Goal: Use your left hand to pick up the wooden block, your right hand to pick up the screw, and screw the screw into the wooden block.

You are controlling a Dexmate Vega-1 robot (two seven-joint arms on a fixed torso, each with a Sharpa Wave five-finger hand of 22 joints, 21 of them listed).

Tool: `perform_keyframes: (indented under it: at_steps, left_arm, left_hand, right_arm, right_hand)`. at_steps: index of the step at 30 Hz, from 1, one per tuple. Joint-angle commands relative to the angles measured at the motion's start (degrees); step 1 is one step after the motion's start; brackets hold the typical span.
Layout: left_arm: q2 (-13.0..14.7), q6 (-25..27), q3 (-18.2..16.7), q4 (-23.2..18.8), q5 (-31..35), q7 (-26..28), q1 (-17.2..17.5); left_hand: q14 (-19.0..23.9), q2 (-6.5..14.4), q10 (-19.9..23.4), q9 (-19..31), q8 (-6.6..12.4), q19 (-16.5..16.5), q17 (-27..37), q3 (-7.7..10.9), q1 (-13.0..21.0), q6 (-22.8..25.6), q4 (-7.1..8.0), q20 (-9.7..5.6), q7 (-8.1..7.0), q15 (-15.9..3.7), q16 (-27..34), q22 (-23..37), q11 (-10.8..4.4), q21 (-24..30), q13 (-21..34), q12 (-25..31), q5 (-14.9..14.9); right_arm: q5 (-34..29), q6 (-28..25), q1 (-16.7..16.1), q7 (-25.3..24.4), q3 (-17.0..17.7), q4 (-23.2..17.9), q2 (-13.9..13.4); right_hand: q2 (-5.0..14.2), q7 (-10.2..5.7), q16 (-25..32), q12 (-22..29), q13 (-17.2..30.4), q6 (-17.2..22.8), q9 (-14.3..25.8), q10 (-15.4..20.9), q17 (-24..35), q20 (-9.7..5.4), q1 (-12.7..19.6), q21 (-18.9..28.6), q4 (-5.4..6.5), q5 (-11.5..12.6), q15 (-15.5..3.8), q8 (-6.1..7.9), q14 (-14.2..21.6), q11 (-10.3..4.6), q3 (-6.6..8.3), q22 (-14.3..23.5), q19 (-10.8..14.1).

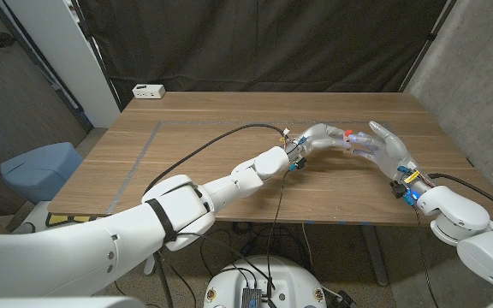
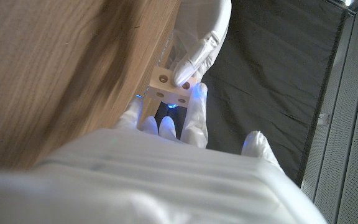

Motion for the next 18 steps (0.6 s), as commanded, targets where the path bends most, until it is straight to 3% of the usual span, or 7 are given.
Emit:
perform_keyframes:
  at_steps: [1,18]
  left_arm:
    - [0.0,0.0,0.1,0.0,0.0,0.0,-0.1]
    - [0.0,-0.3,0.4,0.1,0.4,0.5,-0.3]
  left_hand:
    - [0.6,0.4,1.5,0.3,1.02,0.5,0.2,2.86,0.2,3.7,3.23,-0.2,-1.25,-4.12,0.5,0.3,-1.06,0.4,0.2,2.6,0.3]
    - [0.4,0.3,1.4,0.3,0.91,0.6,0.3,2.76,0.3,3.5,3.22,-0.15,-1.46,-4.1,0.3,0.3,-1.02,0.4,0.3,2.8,0.4]
  right_arm:
    - [0.1,0.1,-0.4,0.2,0.6,0.1,0.2]
    - [-1.2,0.7,-1.6,-1.6,1.6,-0.6,1.7]
  right_hand:
    - [0.31,-0.06,0.5,0.2,0.1,0.3,0.2,0.5,-0.1,0.35,0.0,0.2,-0.02,0.3,0.08,-0.11,0.2,0.03,0.26,0.1,0.1]
    - [0.28,0.21,0.5,0.1,0.1,0.3,0.2,0.9,-0.1,0.38,0.1,0.2,-0.07,0.3,0.16,-0.37,0.4,0.27,0.27,0.1,0.3]
